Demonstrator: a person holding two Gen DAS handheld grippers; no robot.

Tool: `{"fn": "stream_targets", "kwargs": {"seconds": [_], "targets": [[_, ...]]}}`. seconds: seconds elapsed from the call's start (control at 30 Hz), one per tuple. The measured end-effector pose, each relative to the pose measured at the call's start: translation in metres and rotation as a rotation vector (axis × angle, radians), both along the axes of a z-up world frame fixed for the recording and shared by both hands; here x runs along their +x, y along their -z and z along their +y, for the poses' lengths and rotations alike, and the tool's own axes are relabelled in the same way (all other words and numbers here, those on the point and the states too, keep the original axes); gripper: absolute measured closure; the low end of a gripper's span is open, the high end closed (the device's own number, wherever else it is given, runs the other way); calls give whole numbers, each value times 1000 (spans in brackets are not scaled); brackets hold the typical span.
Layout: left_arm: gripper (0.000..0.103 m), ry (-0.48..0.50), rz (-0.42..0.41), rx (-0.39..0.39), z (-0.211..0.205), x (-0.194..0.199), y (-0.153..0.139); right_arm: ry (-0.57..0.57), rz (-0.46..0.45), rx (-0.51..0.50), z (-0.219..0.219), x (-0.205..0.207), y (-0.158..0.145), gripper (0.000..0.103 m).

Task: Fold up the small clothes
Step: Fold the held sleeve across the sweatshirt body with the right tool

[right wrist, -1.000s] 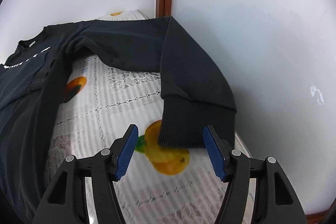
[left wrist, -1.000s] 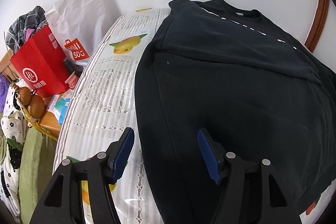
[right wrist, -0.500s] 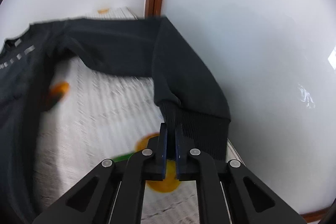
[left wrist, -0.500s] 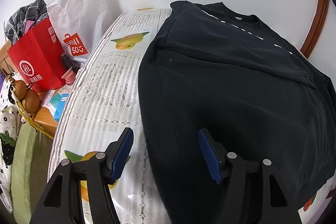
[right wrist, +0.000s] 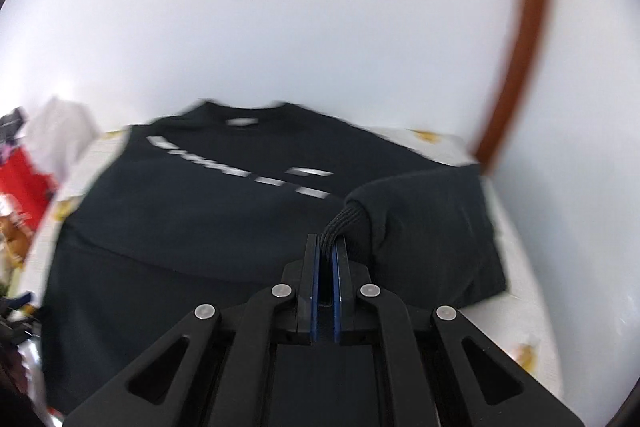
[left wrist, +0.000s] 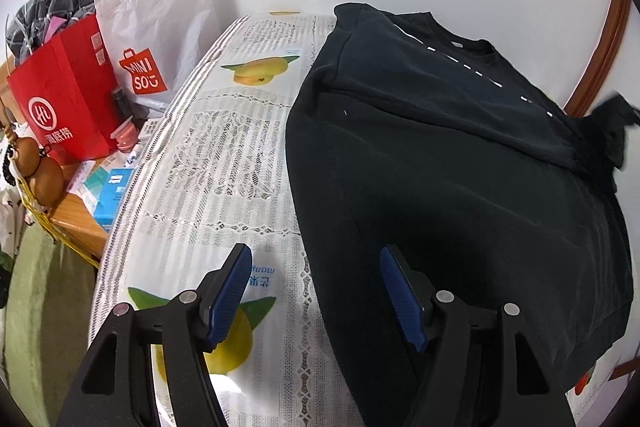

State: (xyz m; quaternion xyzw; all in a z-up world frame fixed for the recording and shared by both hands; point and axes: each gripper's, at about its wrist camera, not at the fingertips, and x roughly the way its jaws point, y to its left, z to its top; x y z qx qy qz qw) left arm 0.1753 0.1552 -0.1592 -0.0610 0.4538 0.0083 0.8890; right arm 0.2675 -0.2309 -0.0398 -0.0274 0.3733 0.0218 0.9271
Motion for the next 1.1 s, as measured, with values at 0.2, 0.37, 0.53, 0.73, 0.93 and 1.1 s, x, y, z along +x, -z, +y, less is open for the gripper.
{"fn": "stream_targets", "kwargs": {"seconds": [0.2,0.37,0.53,0.73,0.93,1.1], "targets": [[35,35,-4,13,-1,-2,6,-174,40,101,112,48,11,98],[32,53,3,10,4,-4,9,-293,42,138,183,75,16,98],[29,48,4,12,10,-3,11,-352,78,181,233,106,29,98],[29,38,9,26,11,3,11,-370,170,193,250,132,63,88],[29,28,-16,25,6,17,0,-318,109,182,188,110,60,67],[29,43,-60,26,-10,42,-21,-179,79,56,107,85,61,67]]}}
